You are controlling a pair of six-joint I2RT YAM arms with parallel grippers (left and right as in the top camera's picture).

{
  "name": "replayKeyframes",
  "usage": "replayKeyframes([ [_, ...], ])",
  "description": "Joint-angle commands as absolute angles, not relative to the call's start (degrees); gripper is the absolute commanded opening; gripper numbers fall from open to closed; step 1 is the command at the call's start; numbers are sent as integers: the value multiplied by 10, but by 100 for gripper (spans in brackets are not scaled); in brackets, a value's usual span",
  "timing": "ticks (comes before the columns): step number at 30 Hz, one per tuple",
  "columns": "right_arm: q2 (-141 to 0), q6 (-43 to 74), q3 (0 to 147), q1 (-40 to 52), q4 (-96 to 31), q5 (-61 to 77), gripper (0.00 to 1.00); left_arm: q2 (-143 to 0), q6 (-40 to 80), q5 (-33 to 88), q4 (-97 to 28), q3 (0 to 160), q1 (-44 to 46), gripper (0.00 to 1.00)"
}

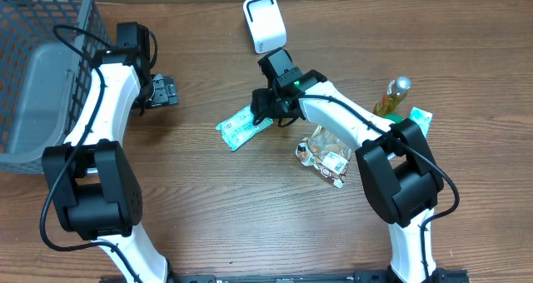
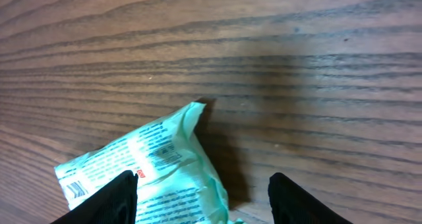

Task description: Scan the item barcode

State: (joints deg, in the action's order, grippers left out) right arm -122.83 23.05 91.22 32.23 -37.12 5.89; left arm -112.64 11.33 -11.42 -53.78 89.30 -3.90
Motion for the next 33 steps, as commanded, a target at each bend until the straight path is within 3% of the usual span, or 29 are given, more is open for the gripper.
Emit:
replayKeyframes([
  [1, -1209, 222, 922, 322, -373, 45, 61, -1128, 103, -122, -537, 902, -45, 100],
  [17, -1209, 222, 922, 338, -413, 65, 62, -1128, 103, -122, -537, 902, -45, 100],
  [23, -1209, 222, 922, 338, -413, 65, 72, -1128, 103, -122, -537, 902, -45, 100],
  [33, -1210, 192, 911, 338, -406, 65, 73, -1128, 103, -122, -537, 902, -45, 100],
])
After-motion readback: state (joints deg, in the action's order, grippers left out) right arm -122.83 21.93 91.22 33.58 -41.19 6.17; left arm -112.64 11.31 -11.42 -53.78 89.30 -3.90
